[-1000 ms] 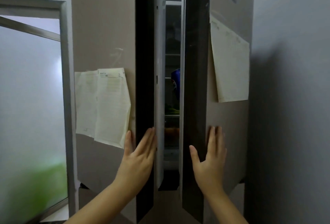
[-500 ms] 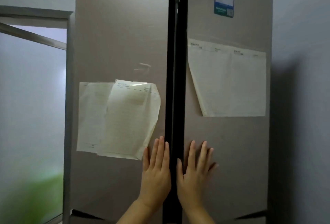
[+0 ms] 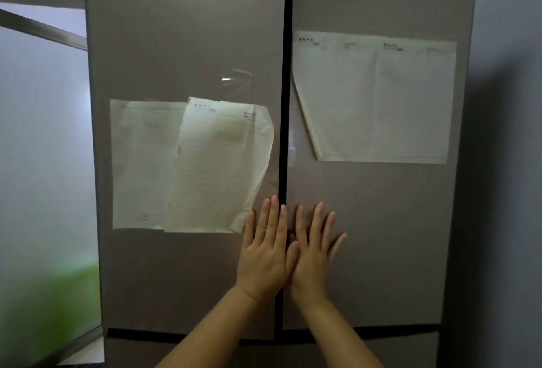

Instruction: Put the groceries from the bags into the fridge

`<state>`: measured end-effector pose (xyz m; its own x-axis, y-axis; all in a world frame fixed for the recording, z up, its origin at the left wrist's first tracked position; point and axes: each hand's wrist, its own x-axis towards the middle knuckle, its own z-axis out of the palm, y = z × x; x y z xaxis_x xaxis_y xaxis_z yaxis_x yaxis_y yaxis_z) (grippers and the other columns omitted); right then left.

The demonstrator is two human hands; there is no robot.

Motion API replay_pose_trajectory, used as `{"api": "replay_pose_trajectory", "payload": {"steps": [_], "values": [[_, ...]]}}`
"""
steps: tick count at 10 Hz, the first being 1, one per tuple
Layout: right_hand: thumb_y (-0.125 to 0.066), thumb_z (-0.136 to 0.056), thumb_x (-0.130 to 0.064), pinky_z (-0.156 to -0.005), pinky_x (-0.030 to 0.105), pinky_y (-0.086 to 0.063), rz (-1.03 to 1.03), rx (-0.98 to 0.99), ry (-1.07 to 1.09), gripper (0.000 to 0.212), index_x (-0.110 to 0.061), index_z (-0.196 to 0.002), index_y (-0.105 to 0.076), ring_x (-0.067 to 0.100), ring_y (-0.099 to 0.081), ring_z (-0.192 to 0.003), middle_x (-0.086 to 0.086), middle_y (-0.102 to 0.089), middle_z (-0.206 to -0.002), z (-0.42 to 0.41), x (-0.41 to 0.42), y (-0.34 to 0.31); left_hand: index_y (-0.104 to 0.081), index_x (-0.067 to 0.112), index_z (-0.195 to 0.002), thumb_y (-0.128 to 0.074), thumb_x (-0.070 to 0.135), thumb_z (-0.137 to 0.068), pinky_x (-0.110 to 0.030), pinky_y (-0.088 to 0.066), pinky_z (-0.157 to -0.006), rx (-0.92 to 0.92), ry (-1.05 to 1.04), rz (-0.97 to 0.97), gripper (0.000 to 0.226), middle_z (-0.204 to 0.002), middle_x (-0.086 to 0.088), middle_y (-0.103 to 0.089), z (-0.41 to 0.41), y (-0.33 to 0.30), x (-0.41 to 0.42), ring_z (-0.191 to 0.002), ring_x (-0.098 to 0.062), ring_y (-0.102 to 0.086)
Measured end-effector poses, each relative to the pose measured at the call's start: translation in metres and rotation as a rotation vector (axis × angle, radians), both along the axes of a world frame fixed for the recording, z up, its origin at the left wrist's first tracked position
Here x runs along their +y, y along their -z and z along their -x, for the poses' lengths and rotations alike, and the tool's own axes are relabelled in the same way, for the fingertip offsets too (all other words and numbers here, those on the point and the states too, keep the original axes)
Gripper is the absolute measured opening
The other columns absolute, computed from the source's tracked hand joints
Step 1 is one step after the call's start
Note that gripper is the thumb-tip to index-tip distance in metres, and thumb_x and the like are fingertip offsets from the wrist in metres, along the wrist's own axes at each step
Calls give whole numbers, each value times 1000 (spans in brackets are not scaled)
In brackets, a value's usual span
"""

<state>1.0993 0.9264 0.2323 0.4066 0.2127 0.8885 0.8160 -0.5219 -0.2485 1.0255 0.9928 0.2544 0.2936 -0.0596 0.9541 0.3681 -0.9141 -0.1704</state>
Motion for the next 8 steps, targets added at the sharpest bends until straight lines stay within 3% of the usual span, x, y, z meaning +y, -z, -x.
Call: {"api": "replay_pose_trajectory", "payload": {"steps": [2,4,5,6,7,8], "values": [[-22,-98,-35,-115,53,3,14,-119,83,61,-23,-153,-1,24,7,-148,4,5,-161,-17,4,8,-2,3,-150,-9,43,-99,-34,1,-121,122,-57,50,65,-160,-14,6,-22,2,15,-149,-23,5],[-28,-93,-32,-115,54,0,59,-132,120,67,-21,-153,-1,26,7,-148,5,4,-161,-21,8,-1,-2,2,-150,-7,41,-99,-28,5,-121,156,-60,77,64,-159,-13,7,-27,-6,15,-149,-21,7],[-33,-83,-32,-116,52,6,159,-101,108,79,-20,-153,1,26,9,-148,6,8,-161,-22,-1,-6,-4,6,-151,-11,44,-99,-28,-4,-119,193,-20,151,65,-160,-9,6,-25,-9,15,-148,-16,8],[-35,-84,-30,-116,49,9,304,-46,77,80,-23,-152,8,23,19,-146,3,19,-158,-12,-22,-19,-16,7,-149,-23,47,-95,-35,-25,-114,279,-26,245,68,-158,-11,-15,-9,-14,-4,-148,-17,-1],[-42,-96,-23,-118,46,9,544,211,-147,72,-27,-152,5,17,26,-143,-2,29,-154,8,-62,-33,-15,7,-149,-20,47,-95,-41,-15,-118,446,98,326,68,-157,-11,-6,19,15,-18,-146,-24,-3],[-43,-100,-29,-117,32,-18,796,578,-444,51,-21,-149,-29,16,-17,-147,3,-15,-160,29,-118,-46,-32,11,-145,-26,41,-100,-43,-36,-111,482,230,293,55,-157,-5,-18,75,104,-38,-140,-26,-34]]}}
